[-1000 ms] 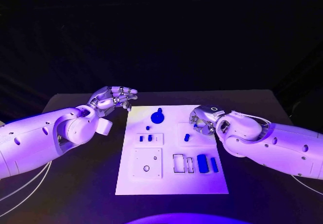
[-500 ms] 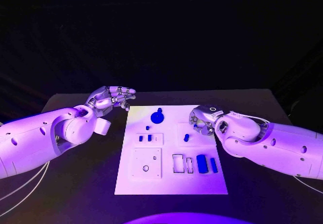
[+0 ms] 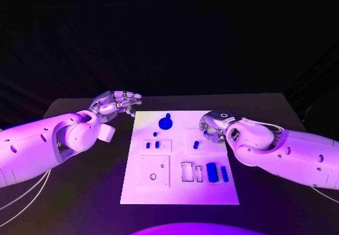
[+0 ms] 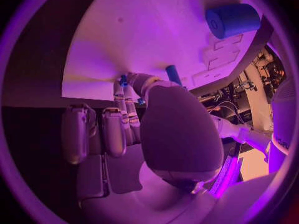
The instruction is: Assemble the parts on the task board
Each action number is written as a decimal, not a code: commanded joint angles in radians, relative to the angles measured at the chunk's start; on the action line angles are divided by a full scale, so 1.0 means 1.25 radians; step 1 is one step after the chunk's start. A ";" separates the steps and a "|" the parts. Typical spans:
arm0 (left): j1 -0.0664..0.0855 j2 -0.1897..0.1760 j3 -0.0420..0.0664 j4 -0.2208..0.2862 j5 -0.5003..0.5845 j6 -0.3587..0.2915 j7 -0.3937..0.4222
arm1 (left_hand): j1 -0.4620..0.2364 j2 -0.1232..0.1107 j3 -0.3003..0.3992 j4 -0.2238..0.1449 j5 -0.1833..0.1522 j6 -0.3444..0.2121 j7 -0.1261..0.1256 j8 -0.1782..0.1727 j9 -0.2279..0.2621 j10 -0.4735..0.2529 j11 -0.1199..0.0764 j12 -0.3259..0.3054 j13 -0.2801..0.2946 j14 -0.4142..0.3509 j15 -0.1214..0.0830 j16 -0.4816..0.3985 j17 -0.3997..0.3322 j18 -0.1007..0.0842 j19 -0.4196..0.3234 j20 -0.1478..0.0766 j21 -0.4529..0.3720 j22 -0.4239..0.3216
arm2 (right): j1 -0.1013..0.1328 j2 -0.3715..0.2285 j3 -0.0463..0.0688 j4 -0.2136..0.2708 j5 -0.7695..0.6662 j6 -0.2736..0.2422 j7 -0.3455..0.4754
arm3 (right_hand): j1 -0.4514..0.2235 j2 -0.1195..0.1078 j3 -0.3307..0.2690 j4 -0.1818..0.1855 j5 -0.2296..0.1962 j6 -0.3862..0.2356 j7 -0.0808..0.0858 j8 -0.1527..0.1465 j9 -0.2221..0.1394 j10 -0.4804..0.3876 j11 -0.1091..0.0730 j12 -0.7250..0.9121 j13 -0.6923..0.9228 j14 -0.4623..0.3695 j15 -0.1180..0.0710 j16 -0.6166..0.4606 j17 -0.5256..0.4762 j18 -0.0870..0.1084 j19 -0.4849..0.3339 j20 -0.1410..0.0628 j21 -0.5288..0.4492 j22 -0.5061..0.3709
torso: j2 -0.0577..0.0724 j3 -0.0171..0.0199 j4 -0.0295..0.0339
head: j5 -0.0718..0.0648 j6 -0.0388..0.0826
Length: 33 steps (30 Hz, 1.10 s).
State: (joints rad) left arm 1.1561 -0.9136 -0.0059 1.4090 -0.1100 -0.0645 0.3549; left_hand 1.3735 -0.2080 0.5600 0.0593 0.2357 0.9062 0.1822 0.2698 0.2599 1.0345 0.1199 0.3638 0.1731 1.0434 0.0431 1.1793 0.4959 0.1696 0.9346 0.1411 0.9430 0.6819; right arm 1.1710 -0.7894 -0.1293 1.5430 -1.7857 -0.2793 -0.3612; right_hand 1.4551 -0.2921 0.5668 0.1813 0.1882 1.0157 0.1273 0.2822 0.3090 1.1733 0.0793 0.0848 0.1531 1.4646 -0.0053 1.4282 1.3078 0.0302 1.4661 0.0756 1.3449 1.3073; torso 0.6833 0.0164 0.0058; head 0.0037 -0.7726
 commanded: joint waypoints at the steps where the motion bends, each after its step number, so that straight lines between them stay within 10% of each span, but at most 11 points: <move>1: 0.000 0.000 0.001 0.000 -0.002 0.010 0.000 | -0.001 0.008 -0.005 0.002 0.003 -0.001 0.006 0.002 0.000 -0.006 -0.001 0.004 0.001 -0.005 0.002 -0.006 -0.002 0.012 -0.002 0.000 -0.006 -0.001 | -0.004 -0.002 -0.002 0.001 -0.010 0.029 -0.012 | -0.007 0.000 -0.005 -0.001 0.003 -0.005 0.002 -0.005 0.001 -0.007 0.001 -0.004 -0.002 0.048 0.005 -0.003 0.034 0.010 0.028 0.007 -0.002 0.155 | 0.000 0.0000 -0.0002 | 0.000 0.001; 19: 0.000 0.000 0.000 -0.004 -0.002 0.009 -0.003 | -0.003 0.010 -0.007 0.003 0.003 -0.006 0.008 0.000 -0.001 -0.010 0.001 0.003 0.001 -0.004 0.003 -0.007 -0.003 0.012 -0.001 0.001 -0.009 -0.004 | -0.006 -0.008 -0.002 0.012 -0.015 0.033 -0.014 | -0.004 0.011 0.016 -0.021 0.006 0.022 -0.002 0.004 0.013 0.030 -0.008 0.008 0.001 0.046 -0.001 -0.005 0.031 0.008 0.035 0.008 0.015 0.162 | 0.000 0.0003 0.0002 | -0.001 0.001; 33: 0.000 0.001 0.000 -0.005 -0.002 0.008 -0.004 | -0.004 0.011 -0.007 0.004 0.003 -0.007 0.008 -0.001 -0.001 -0.011 0.001 0.004 0.001 -0.004 0.004 -0.008 -0.004 0.012 0.000 0.001 -0.010 -0.005 | -0.009 -0.007 -0.002 0.011 -0.012 0.014 -0.029 | -0.002 0.069 0.046 -0.066 -0.050 0.063 -0.016 0.031 0.052 0.103 -0.033 0.024 0.023 0.048 -0.025 -0.001 0.037 0.000 0.048 -0.007 0.055 0.176 | 0.000 -0.0001 0.0004 | -0.003 0.002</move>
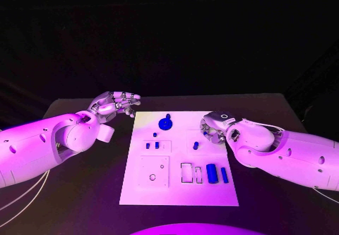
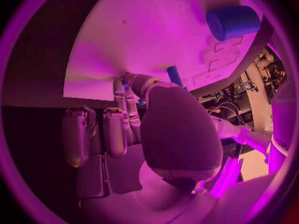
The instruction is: Assemble the parts on the task board
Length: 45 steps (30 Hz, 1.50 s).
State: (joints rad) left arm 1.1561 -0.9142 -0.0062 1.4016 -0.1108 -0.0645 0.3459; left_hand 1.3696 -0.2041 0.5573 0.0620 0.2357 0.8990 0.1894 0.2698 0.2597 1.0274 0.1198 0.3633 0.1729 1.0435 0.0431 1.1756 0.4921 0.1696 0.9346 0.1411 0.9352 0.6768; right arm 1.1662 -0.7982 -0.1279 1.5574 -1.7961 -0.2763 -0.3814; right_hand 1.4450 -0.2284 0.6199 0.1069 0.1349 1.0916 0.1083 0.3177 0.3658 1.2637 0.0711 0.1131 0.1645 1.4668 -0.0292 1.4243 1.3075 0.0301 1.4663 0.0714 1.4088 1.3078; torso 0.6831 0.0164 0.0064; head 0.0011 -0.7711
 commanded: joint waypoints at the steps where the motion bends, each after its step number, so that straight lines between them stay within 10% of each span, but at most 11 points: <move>1: 0.000 0.002 0.001 0.000 -0.002 0.008 0.003 | 0.000 0.008 -0.005 0.002 0.003 -0.001 0.003 -0.001 -0.001 -0.005 0.001 0.004 0.001 -0.004 0.004 -0.005 -0.001 0.012 0.000 0.001 -0.004 -0.001 | -0.005 0.000 -0.003 -0.002 -0.005 0.007 -0.014 | 0.006 0.018 0.005 -0.008 -0.009 0.002 -0.001 0.003 0.007 0.032 -0.027 0.001 0.015 0.047 -0.006 0.003 0.038 0.000 0.048 -0.004 0.004 0.176 | 0.000 -0.0002 -0.0001 | -0.001 0.001; 16: 0.000 0.002 0.001 -0.003 -0.001 0.007 0.004 | 0.000 0.009 -0.005 0.002 0.003 -0.002 0.003 -0.001 -0.001 -0.006 0.002 0.004 0.001 -0.004 0.004 -0.005 -0.001 0.012 0.001 0.002 -0.005 -0.001 | -0.006 -0.020 -0.001 0.017 0.020 -0.058 -0.008 | 0.006 0.018 0.008 -0.013 -0.012 0.003 -0.001 0.004 0.010 0.034 -0.027 0.000 0.016 0.047 -0.006 0.003 0.038 -0.002 0.051 -0.004 0.015 0.179 | -0.002 -0.0014 -0.0005 | 0.000 0.002; 30: 0.000 0.003 0.000 -0.001 -0.001 0.007 0.004 | 0.001 0.010 -0.005 0.001 0.003 -0.003 0.003 -0.001 -0.001 -0.008 0.002 0.004 0.001 -0.003 0.004 -0.006 -0.002 0.012 0.001 0.002 -0.006 -0.002 | 0.012 -0.081 0.012 0.140 0.099 -0.120 0.024 | 0.003 0.017 0.009 -0.014 -0.014 0.005 -0.001 0.005 0.012 0.036 -0.027 0.000 0.017 0.047 -0.006 0.002 0.037 -0.003 0.052 -0.004 0.018 0.180 | -0.001 -0.0005 -0.0013 | 0.002 0.008; 45: 0.000 0.008 -0.003 0.008 0.000 0.009 0.003 | 0.001 0.010 -0.005 0.001 0.003 -0.003 0.003 -0.001 -0.001 -0.008 0.002 0.004 0.001 -0.003 0.004 -0.006 -0.002 0.012 0.001 0.002 -0.006 -0.002 | -0.016 0.001 0.009 0.199 0.104 -0.110 0.046 | 0.003 0.017 0.010 -0.015 -0.013 0.005 -0.001 0.005 0.013 0.036 -0.027 0.000 0.018 0.047 -0.006 0.001 0.035 -0.002 0.051 -0.004 0.013 0.179 | 0.000 -0.0009 0.0008 | 0.028 0.004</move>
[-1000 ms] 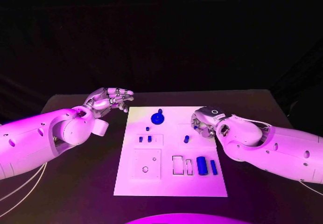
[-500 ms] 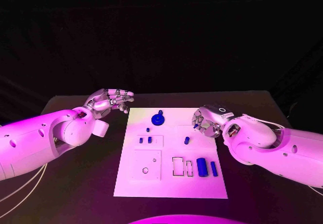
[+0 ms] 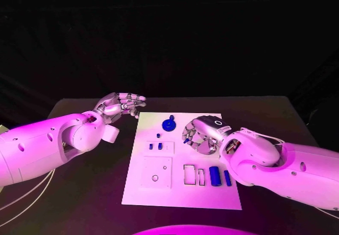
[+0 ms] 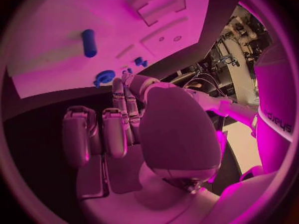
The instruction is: Assemble the parts on the task board
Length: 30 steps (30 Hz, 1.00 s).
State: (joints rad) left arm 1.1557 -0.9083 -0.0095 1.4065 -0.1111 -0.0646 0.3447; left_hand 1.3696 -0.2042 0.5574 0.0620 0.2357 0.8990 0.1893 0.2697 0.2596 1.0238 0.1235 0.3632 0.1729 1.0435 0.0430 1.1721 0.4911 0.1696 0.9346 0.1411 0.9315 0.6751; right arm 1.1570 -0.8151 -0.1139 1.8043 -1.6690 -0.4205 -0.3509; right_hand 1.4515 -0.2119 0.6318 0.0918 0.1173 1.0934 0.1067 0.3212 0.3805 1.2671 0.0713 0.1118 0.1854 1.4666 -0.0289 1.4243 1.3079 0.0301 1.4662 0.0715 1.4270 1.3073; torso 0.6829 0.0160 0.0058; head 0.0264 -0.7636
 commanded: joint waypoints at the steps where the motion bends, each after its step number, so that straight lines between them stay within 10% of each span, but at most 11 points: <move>1: 0.000 0.003 0.000 0.006 0.000 0.009 0.004 | 0.001 0.010 -0.005 0.001 0.003 -0.003 0.003 -0.001 -0.001 -0.005 -0.001 0.004 0.001 -0.003 0.004 -0.003 -0.001 0.012 0.001 0.002 -0.003 -0.001 | -0.013 0.023 -0.003 0.000 0.003 0.010 0.023 | -0.003 0.003 0.001 -0.003 0.001 0.004 0.000 0.002 0.001 0.033 -0.027 0.001 0.001 0.047 -0.007 0.001 0.035 -0.002 0.051 -0.004 -0.001 0.179 | 0.000 -0.0008 0.0011 | 0.010 -0.003; 17: 0.000 0.010 -0.001 0.023 0.000 -0.010 -0.001 | 0.002 0.011 -0.005 0.000 0.004 -0.004 0.004 -0.002 -0.001 -0.006 -0.001 0.005 0.001 -0.003 0.004 -0.004 -0.002 0.012 0.002 0.002 -0.004 -0.002 | -0.067 0.106 -0.012 -0.038 0.003 0.056 0.032 | -0.004 0.003 0.003 -0.006 0.005 0.002 0.001 0.001 0.002 0.031 -0.026 -0.002 0.001 0.046 -0.006 0.000 0.033 -0.001 0.050 -0.005 -0.005 0.178 | 0.000 -0.0012 0.0001 | 0.051 -0.035; 30: 0.000 0.014 -0.002 0.024 0.000 -0.016 -0.007 | 0.002 0.012 -0.005 -0.001 0.004 -0.004 0.004 -0.001 -0.001 -0.006 -0.001 0.005 0.001 -0.003 0.005 -0.004 -0.002 0.012 0.003 0.002 -0.005 -0.003 | -0.085 0.136 -0.016 -0.067 -0.008 0.071 0.035 | -0.005 0.003 0.005 -0.009 0.009 0.001 0.002 0.000 0.004 0.031 -0.026 -0.003 0.002 0.046 -0.006 0.000 0.033 -0.001 0.049 -0.004 -0.007 0.178 | 0.001 -0.0007 0.0009 | 0.058 -0.042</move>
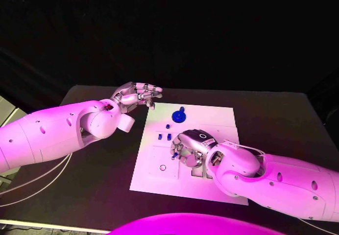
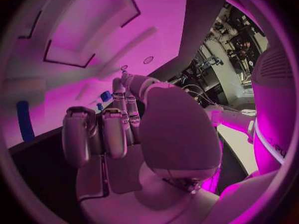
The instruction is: Assemble the parts on the task board
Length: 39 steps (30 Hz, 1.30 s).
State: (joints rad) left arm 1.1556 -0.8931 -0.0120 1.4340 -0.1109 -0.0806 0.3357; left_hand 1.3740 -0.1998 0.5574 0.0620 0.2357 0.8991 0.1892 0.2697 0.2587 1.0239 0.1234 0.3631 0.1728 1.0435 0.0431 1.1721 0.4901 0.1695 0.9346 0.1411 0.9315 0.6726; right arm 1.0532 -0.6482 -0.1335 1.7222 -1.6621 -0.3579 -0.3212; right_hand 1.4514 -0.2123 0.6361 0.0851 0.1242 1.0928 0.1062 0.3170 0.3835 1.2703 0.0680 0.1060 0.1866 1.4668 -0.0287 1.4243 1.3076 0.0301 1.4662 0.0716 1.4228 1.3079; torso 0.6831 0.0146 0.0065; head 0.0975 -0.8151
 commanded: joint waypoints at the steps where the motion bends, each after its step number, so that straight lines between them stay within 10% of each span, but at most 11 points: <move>1: 0.000 0.002 0.000 0.002 0.000 -0.003 0.000 | -0.001 0.008 -0.005 -0.001 0.004 -0.004 0.004 -0.001 -0.001 -0.007 -0.001 0.005 0.001 -0.003 0.005 -0.004 -0.001 0.012 0.003 0.002 -0.005 -0.001 | -0.003 0.003 0.000 -0.002 -0.014 0.022 0.011 | -0.005 0.004 0.002 -0.003 0.004 0.001 0.003 0.004 0.002 0.028 -0.023 0.001 0.001 0.046 -0.006 0.000 0.033 -0.001 0.049 -0.004 -0.004 0.178 | 0.000 0.0004 0.0006 | 0.001 -0.002; 39: 0.000 0.001 0.000 0.000 0.001 0.003 -0.006 | -0.001 0.009 -0.005 -0.001 0.004 -0.004 0.004 -0.001 -0.001 -0.007 0.000 0.006 0.001 -0.003 0.005 -0.004 -0.002 0.012 0.004 0.002 -0.006 -0.002 | -0.014 0.028 -0.004 -0.020 -0.046 0.070 -0.022 | -0.037 -0.010 -0.008 -0.003 0.016 -0.028 0.011 -0.016 0.004 0.005 -0.013 -0.018 0.001 0.045 0.003 -0.002 0.030 0.001 0.045 0.001 -0.018 0.175 | 0.000 0.0001 -0.0005 | 0.001 -0.003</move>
State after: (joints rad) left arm 1.1556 -0.8933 -0.0121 1.4329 -0.1108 -0.0839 0.3249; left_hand 1.3740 -0.1998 0.5574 0.0620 0.2357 0.8991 0.1892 0.2697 0.2588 1.0239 0.1234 0.3672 0.1728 1.0435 0.0431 1.1721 0.4887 0.1695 0.9346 0.1411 0.9276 0.6716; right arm 1.0425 -0.6153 -0.1333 1.7027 -1.7226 -0.3188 -0.3575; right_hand 1.4194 -0.2255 0.6343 0.0786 0.1386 1.0733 0.1232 0.3050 0.3892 1.2812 0.0570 0.0898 0.1915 1.4670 -0.0285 1.4243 1.3073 0.0302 1.4662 0.0716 1.4042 1.3074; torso 0.6836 0.0151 0.0067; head 0.0984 -0.8196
